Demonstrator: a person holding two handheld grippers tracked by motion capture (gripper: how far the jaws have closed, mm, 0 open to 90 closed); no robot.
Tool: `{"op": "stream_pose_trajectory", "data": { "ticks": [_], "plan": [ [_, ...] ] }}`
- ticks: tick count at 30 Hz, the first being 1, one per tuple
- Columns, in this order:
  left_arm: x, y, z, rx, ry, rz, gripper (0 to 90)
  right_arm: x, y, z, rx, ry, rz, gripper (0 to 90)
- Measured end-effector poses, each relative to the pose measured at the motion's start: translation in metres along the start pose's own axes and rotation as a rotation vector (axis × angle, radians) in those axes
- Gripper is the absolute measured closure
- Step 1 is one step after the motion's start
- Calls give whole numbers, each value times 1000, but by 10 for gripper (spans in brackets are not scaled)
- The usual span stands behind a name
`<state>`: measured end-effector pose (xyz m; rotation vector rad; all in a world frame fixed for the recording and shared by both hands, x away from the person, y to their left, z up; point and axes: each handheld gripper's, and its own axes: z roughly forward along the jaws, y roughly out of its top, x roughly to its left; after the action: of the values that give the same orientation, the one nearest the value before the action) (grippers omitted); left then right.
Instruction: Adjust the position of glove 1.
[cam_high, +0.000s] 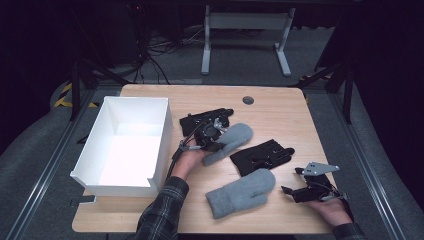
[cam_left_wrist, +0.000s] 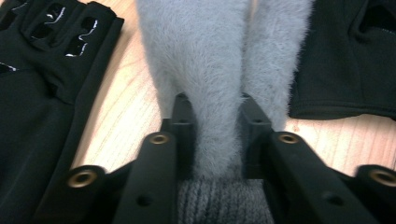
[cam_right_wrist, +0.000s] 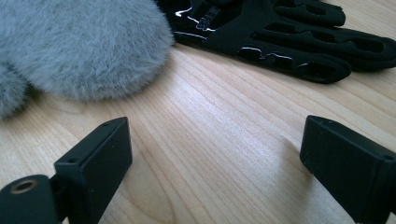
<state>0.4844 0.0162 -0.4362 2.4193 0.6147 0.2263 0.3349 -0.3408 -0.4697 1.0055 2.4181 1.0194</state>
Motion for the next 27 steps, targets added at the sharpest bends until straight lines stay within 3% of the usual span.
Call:
{"op": "stream_pose_trajectory", "data": {
  "ticks": [14, 27],
  "plan": [
    [-6, -1, -23, -69, -80, -92, 775, 0, 0, 0, 0, 1, -1, 94],
    [-24, 2, -53, -104, -155, -120, 775, 0, 0, 0, 0, 1, 0, 94]
  ]
}}
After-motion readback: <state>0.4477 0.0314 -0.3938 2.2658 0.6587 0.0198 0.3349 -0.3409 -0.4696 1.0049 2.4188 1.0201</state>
